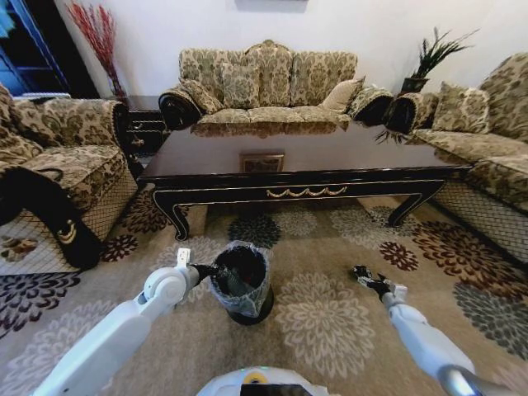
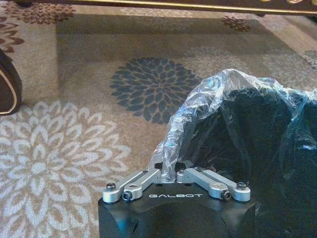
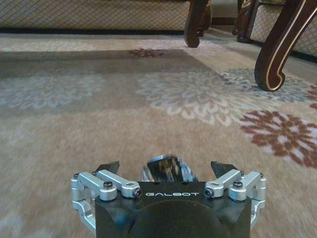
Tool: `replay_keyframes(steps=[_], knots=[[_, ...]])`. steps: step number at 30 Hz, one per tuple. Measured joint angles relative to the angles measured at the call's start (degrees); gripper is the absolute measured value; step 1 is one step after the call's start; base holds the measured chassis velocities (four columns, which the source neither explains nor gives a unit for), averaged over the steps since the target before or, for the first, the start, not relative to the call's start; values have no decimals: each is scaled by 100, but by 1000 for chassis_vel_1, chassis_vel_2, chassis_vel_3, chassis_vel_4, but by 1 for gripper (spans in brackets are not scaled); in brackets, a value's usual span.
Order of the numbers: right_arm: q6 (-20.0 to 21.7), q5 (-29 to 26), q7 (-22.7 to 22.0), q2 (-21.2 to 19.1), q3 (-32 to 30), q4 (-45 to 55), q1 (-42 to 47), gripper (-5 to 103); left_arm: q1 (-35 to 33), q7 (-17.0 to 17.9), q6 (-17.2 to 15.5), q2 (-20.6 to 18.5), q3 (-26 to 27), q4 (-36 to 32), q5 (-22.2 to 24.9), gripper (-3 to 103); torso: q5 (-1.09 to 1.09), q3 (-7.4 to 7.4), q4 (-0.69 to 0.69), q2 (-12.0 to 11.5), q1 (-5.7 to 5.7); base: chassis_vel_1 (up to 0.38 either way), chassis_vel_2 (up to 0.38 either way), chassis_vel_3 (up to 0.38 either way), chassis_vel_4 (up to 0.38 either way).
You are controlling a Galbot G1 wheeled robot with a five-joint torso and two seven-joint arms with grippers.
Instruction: Move to the front of the table and pick up the trash from the floor, then place it into the trash bin.
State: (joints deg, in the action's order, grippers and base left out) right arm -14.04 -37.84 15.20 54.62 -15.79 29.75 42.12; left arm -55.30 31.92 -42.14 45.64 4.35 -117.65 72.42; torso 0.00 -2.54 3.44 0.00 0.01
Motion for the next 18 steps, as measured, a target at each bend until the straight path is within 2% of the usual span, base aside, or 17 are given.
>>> replay_keyframes(steps=[8,18], knots=[[95,24,8,140,-55,-426,-366,100,12,105,0,-83,6,-217,144,3,-1,0,2,0,0,0,0,0,0],[102,-16,-137,203,-167,-346,-209,100,-24,143,0,-140,14,-339,170,3,-1,1,1,0,0,0,0,0,0]])
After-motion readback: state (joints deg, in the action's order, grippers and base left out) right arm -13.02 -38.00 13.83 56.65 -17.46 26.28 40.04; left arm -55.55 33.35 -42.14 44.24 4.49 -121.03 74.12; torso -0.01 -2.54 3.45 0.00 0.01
